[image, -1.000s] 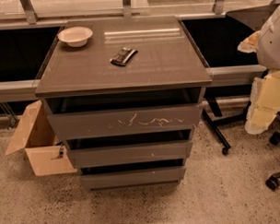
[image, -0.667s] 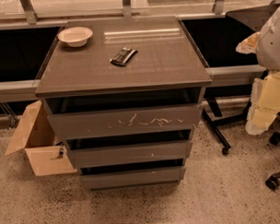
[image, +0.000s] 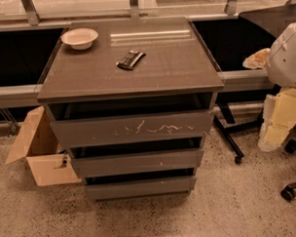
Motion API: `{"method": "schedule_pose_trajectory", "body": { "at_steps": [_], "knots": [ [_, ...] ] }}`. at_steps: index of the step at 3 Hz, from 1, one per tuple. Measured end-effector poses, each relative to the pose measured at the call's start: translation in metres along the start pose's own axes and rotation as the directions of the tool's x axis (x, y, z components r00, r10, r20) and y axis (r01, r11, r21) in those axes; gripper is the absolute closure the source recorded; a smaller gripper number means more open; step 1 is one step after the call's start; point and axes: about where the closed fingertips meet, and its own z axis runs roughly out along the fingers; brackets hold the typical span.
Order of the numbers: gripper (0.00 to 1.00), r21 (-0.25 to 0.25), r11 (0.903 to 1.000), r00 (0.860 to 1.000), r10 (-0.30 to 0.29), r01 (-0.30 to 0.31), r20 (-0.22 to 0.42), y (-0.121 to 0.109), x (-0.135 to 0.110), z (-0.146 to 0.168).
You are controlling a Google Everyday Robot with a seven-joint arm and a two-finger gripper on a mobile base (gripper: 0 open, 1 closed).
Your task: Open bottom drawer
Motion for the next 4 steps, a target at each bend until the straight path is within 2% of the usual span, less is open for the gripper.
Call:
{"method": "schedule_pose_trajectory", "body": {
  "at_steps": [1, 2, 3, 4],
  "knots": [
    [0.0, -0.015, 0.9999, 1.0, -0.006, 0.006, -0.003, 0.0, 0.003, 0.019],
    [0.0, -0.073, 0.9963, 0.998, -0.041, 0.044, 0.047, 0.009, 0.011, 0.09],
    [0.0, -0.102, 0.9921, 0.993, -0.063, 0.073, 0.096, 0.018, 0.016, 0.143],
    [0.0, -0.141, 0.9848, 0.978, -0.072, 0.102, 0.198, 0.036, 0.006, 0.21]
  ]
}}
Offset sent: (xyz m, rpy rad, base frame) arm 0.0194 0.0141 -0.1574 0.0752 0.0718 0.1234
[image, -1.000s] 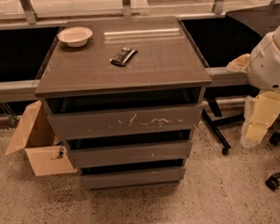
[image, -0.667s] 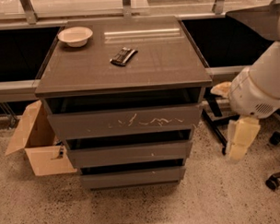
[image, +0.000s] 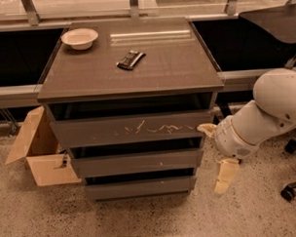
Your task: Open bottom drawer
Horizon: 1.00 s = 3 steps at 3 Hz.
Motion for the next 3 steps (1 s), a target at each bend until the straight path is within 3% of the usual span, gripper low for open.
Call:
{"method": "schedule_pose_trajectory", "body": {
  "at_steps": [1, 2, 3],
  "knots": [
    [0.0, 0.0, 1.0, 1.0, 0.0, 0.0, 0.0, 0.0, 0.0, 0.0],
    [0.0, -0.025, 0.9997, 1.0, 0.003, -0.002, 0.027, -0.002, 0.008, 0.023],
    [0.0, -0.088, 0.9961, 0.997, -0.003, 0.01, 0.079, -0.004, 0.024, 0.074]
  ]
}}
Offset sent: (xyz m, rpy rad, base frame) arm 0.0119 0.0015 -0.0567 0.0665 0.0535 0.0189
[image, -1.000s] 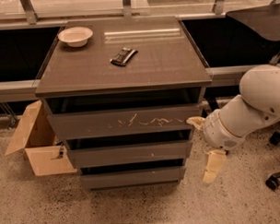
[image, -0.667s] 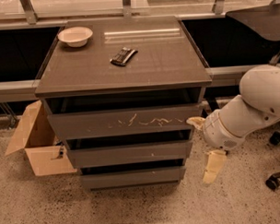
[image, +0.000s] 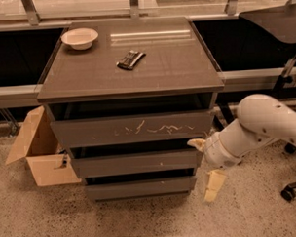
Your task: Open bottom drawer
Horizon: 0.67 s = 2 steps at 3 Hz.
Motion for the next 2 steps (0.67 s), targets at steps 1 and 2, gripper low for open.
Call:
{"method": "schedule_pose_trajectory", "body": {
  "at_steps": [1, 2],
  "knots": [
    [0.0, -0.043, 0.999, 0.999, -0.012, 0.014, 0.038, -0.002, 0.018, 0.052],
    [0.0, -0.063, 0.998, 0.996, 0.002, 0.004, 0.091, 0.0, 0.033, 0.115]
  ]
}}
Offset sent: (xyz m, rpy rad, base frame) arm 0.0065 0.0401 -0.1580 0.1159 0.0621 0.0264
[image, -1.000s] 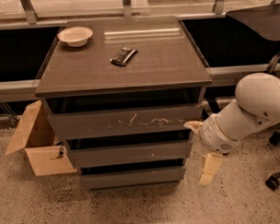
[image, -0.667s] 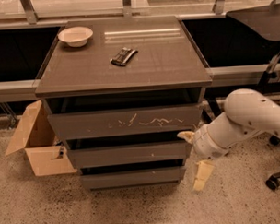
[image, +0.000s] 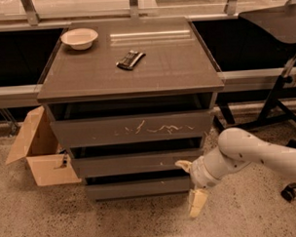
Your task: Open bottom drawer
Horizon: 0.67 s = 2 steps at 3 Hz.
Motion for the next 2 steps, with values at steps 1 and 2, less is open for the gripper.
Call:
{"method": "schedule_pose_trajectory", "body": {
  "at_steps": [1, 2],
  "knots": [
    [0.0, 0.011, 0.9997, 0.997, 0.019, -0.02, 0.073, -0.0027, 0.0185, 0.0556],
    [0.0, 0.011, 0.9997, 0.997, 0.019, -0.02, 0.073, -0.0027, 0.0185, 0.0556]
  ]
}}
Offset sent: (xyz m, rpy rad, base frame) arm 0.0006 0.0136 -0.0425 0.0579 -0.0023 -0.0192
